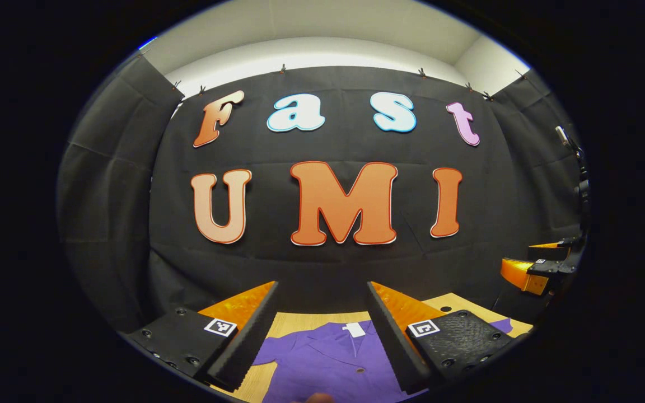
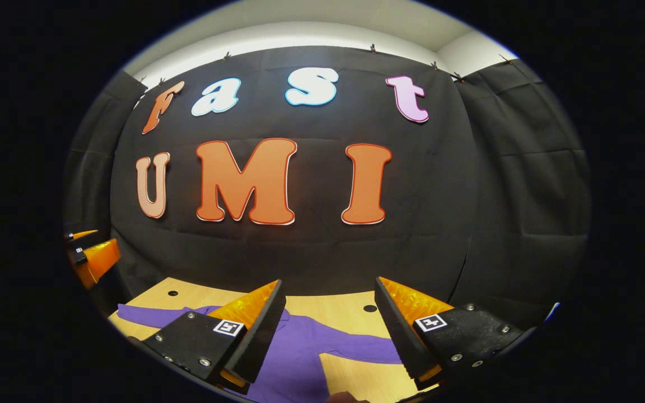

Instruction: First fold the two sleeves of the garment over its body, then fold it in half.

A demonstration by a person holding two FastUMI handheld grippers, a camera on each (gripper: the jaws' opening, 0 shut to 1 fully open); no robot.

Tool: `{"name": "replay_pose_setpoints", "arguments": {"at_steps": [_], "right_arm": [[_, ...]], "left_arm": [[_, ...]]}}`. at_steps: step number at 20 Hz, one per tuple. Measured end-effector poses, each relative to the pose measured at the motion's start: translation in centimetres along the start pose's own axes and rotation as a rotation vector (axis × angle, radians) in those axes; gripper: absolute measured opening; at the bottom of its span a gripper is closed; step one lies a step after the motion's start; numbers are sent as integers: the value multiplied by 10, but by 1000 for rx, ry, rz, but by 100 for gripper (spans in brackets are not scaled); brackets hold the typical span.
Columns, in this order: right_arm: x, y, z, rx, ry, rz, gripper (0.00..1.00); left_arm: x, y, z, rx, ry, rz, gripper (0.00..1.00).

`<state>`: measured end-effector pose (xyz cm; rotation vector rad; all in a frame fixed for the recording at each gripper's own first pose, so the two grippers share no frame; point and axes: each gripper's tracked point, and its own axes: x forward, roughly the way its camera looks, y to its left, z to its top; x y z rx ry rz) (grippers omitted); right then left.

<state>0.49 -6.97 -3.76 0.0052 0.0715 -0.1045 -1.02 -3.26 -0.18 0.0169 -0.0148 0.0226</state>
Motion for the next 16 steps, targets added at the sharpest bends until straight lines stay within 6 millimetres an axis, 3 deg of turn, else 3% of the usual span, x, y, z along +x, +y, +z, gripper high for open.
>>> {"name": "replay_pose_setpoints", "arguments": {"at_steps": [6, 13, 16], "right_arm": [[11, -41, -41, 21, 101, -95, 95], [18, -119, -115, -1, 245, -245, 95], [19, -147, -137, 2, 288, -293, 95]], "left_arm": [[0, -12, -3, 24, 6, -5, 94], [-3, -16, -7, 44, 15, 15, 95], [-1, -16, -13, 50, 29, 31, 94]]}}
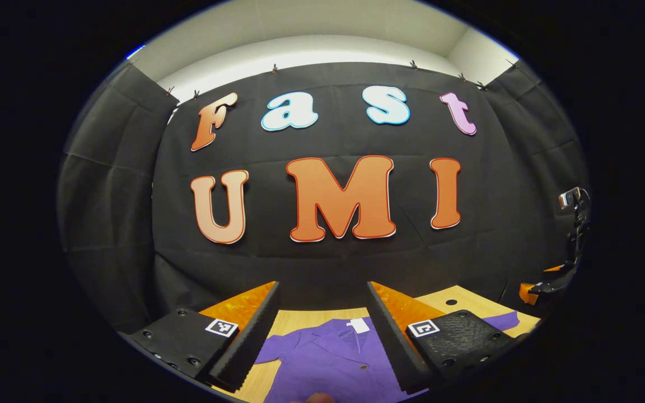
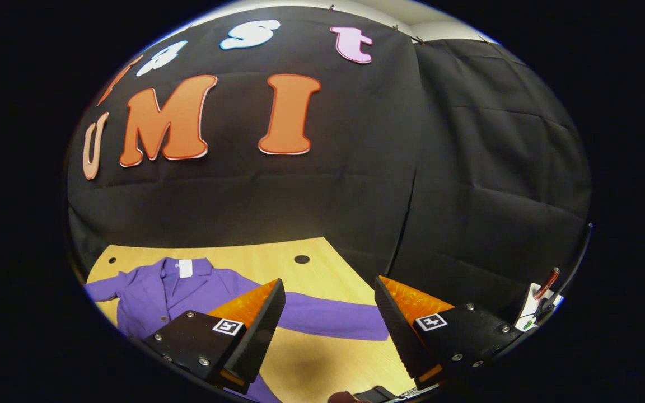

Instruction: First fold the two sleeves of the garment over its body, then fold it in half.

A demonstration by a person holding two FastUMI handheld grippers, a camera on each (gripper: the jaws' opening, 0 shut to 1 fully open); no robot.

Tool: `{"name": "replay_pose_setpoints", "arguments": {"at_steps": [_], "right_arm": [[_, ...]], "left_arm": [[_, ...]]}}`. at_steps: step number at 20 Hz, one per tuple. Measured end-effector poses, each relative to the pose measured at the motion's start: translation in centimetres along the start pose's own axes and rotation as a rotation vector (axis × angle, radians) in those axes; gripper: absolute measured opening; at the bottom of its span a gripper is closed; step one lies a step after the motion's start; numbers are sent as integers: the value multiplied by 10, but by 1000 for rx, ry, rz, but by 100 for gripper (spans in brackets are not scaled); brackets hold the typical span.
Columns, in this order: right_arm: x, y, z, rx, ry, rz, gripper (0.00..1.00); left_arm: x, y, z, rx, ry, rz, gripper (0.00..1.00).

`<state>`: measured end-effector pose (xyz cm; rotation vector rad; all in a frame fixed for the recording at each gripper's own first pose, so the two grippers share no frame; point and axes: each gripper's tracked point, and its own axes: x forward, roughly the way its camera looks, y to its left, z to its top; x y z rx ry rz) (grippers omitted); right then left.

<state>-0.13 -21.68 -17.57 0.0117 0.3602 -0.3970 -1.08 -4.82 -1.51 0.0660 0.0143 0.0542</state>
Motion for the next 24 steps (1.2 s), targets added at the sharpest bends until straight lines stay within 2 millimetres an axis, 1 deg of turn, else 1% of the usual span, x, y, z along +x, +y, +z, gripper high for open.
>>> {"name": "replay_pose_setpoints", "arguments": {"at_steps": [3, 6, 8, 11, 13, 15, 18, 20, 21, 24], "right_arm": [[18, -25, -21, 29, 62, -43, 95], [34, -46, -45, 21, 126, -68, 95], [44, -55, -62, 28, 184, -65, 96], [58, -68, -89, 93, 289, -50, 96], [62, -73, -106, 124, 368, -35, 96], [75, -81, -121, 134, 429, -16, 96], [94, -90, -142, 120, 521, 15, 96], [104, -98, -154, 105, 590, 14, 96], [108, -99, -161, 103, 632, 18, 96], [117, -89, -182, 134, 783, 66, 96]], "left_arm": [[3, 1, -4, 13, 14, 18, 94], [3, -5, -8, 26, 21, 24, 94], [4, -9, -9, 31, 29, 27, 94], [3, -17, -14, 40, 43, 37, 94], [3, -20, -16, 52, 49, 48, 94], [5, -23, -20, 65, 63, 60, 94], [5, -29, -35, 73, 107, 77, 95], [6, -33, -44, 80, 141, 88, 94], [5, -35, -48, 83, 155, 92, 94], [2, -38, -56, 92, 191, 105, 94]]}}
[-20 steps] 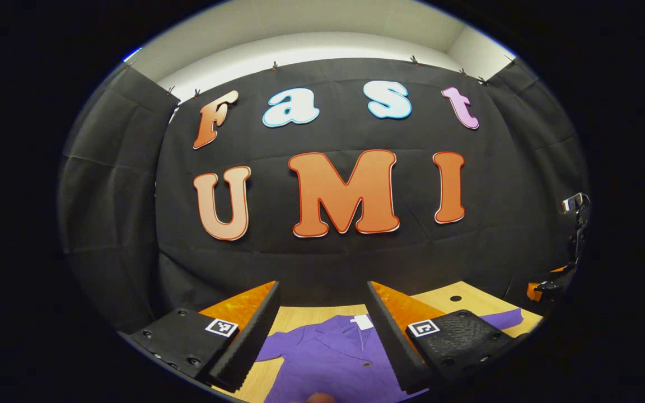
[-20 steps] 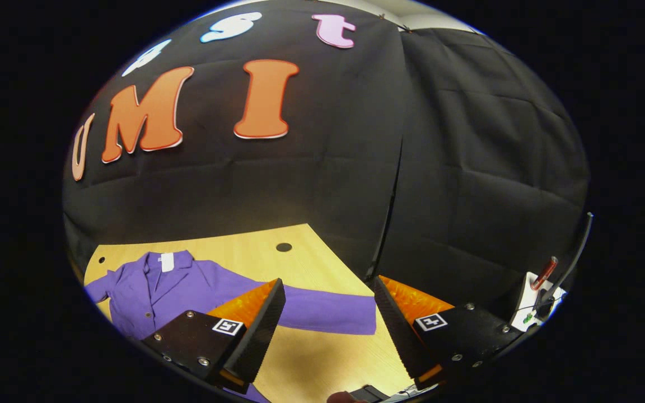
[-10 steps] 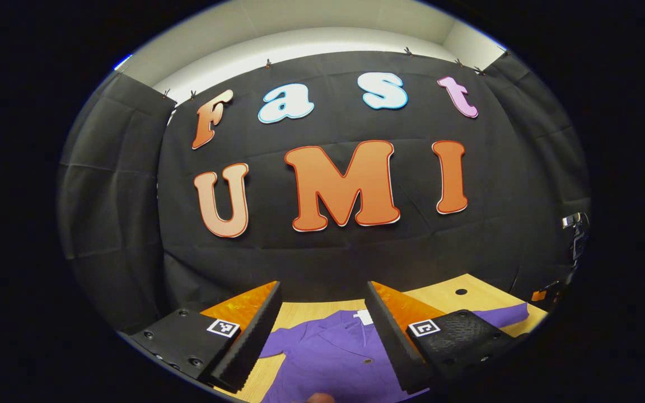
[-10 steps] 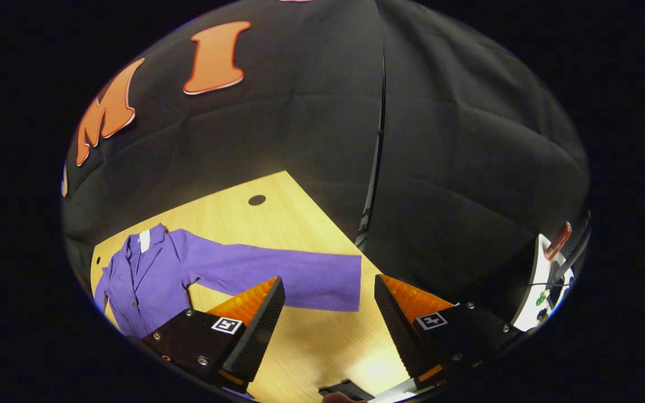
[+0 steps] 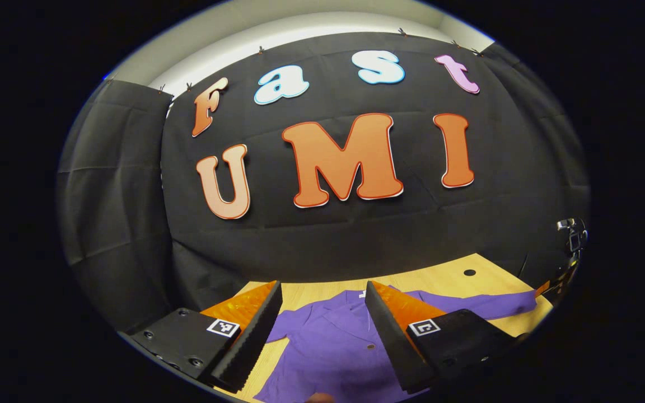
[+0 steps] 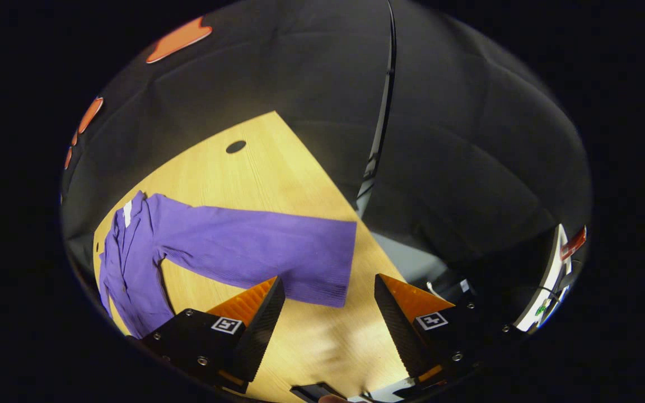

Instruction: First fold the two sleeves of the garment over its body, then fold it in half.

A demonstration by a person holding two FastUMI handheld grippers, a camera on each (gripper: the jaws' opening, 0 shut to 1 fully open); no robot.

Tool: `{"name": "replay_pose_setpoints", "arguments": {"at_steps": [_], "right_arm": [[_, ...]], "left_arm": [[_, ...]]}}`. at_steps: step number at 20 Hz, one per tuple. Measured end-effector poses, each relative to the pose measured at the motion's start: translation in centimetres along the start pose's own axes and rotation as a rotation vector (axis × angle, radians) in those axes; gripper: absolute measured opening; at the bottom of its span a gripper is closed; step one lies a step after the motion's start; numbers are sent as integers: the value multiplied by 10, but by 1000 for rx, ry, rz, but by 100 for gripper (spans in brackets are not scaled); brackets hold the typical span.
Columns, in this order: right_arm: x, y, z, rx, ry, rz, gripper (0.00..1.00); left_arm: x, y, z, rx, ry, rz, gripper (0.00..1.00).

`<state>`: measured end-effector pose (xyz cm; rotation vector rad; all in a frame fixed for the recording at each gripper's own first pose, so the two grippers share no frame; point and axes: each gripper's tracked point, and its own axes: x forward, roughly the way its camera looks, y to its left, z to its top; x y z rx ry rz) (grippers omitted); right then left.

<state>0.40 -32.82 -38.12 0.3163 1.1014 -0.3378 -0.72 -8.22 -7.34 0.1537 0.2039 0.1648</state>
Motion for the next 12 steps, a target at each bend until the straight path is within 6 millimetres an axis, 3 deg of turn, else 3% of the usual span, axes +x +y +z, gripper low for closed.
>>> {"name": "replay_pose_setpoints", "arguments": {"at_steps": [4, 12], "right_arm": [[20, 7, 0, 40, 151, 55, 96], [48, -6, 4, 79, 304, 53, 96]], "left_arm": [[-2, -3, -18, -18, 65, -1, 94], [-4, 4, -35, -9, 145, 45, 96]]}}
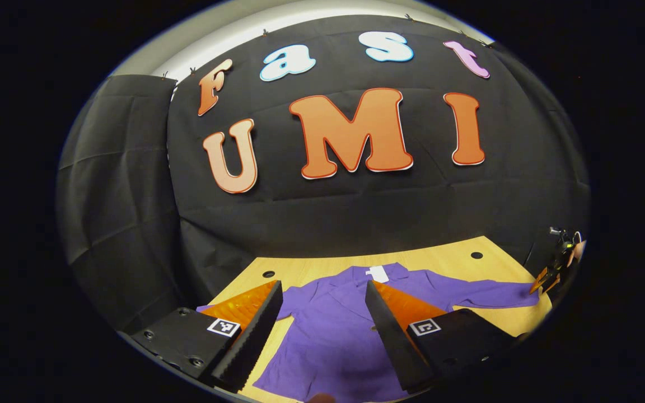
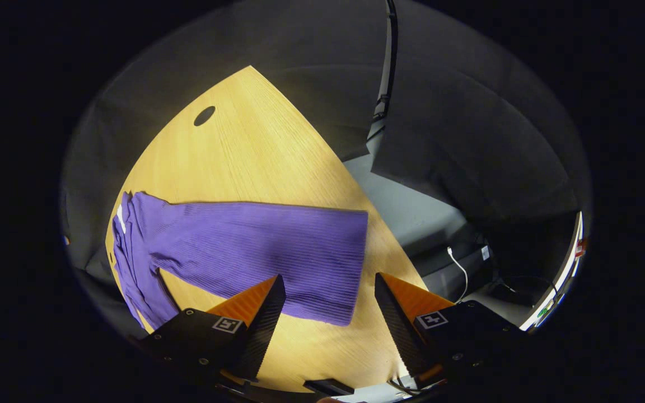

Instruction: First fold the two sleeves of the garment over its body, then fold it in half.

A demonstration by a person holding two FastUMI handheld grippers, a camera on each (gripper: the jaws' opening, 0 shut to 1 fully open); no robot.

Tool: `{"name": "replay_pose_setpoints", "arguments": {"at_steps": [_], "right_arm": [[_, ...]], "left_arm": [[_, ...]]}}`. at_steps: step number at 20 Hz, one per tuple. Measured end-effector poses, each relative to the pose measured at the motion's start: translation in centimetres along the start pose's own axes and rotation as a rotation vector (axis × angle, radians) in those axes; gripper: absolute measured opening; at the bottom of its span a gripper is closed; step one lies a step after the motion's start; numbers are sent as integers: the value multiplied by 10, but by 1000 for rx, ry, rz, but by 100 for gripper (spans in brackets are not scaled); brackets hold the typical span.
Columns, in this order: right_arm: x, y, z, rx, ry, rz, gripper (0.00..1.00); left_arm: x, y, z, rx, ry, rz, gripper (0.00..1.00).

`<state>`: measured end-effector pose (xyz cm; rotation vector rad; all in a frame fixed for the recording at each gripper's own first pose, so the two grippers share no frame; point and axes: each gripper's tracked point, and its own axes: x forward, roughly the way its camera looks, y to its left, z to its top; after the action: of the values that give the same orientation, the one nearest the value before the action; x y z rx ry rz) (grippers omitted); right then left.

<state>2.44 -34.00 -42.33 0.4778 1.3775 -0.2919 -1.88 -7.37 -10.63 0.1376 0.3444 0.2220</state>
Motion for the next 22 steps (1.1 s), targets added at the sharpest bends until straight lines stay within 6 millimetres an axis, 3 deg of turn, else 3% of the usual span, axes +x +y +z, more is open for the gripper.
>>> {"name": "replay_pose_setpoints", "arguments": {"at_steps": [7, 8, 10, 15, 17, 18, 21, 22], "right_arm": [[11, -17, 8, 55, 48, -97, 91], [13, -22, 8, 54, 52, -125, 95], [15, -18, 5, 36, 64, -153, 70], [14, -6, -2, -31, 63, -140, 39], [13, 2, -2, 5, 54, -121, 23], [14, 5, -2, 29, 51, -106, 11], [-3, 49, -9, 145, 72, 69, 4], [-8, 53, -9, 138, 51, 70, 4]], "left_arm": [[-2, -7, -9, 14, 38, 11, 96], [-2, -7, -11, 15, 42, 13, 96], [-3, -7, -12, 18, 48, 16, 96], [-2, -4, -13, 21, 51, 11, 94], [1, -4, -14, 21, 49, 0, 94], [1, -2, -13, 24, 47, -4, 94], [4, 12, -9, 33, 33, -15, 93], [7, 17, -10, 32, 30, -18, 93]]}}
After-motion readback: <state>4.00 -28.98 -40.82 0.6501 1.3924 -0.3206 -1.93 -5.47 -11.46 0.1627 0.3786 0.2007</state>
